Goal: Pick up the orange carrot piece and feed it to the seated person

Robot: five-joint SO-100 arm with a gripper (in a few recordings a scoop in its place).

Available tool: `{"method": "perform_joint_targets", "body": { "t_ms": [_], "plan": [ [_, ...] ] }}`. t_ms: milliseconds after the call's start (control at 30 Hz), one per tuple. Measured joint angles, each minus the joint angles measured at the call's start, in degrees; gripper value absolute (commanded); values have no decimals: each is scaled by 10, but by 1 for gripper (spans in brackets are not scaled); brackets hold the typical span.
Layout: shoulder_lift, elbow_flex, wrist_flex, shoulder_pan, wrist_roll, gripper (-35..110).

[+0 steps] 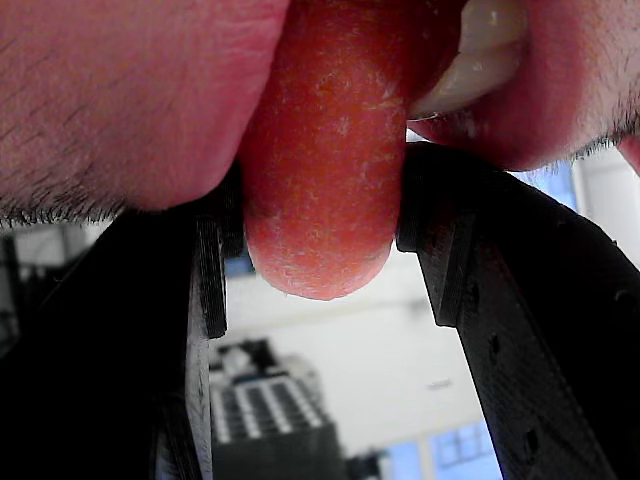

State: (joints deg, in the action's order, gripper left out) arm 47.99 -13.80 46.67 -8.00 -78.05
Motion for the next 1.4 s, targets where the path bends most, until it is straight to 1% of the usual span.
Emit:
{"method": "perform_joint_targets", "body": {
  "t_ms": [200,300,467,533,767,933,1167,1267,1400],
  "plan": [
    [0,0,0,7,-1,-1],
    [0,0,-2,6,-7,6],
    [-1,0,-2,-12,-53,22],
    [-1,0,-2,-26,-63,25],
    [-1,0,-4,-67,-63,20],
    [-1,0,-4,-122,-61,15],
    [-1,0,-4,-191,-61,-4],
    [-1,0,-4,-209,-61,-1],
    [-1,0,-4,-221,-61,-3]
  ]
}}
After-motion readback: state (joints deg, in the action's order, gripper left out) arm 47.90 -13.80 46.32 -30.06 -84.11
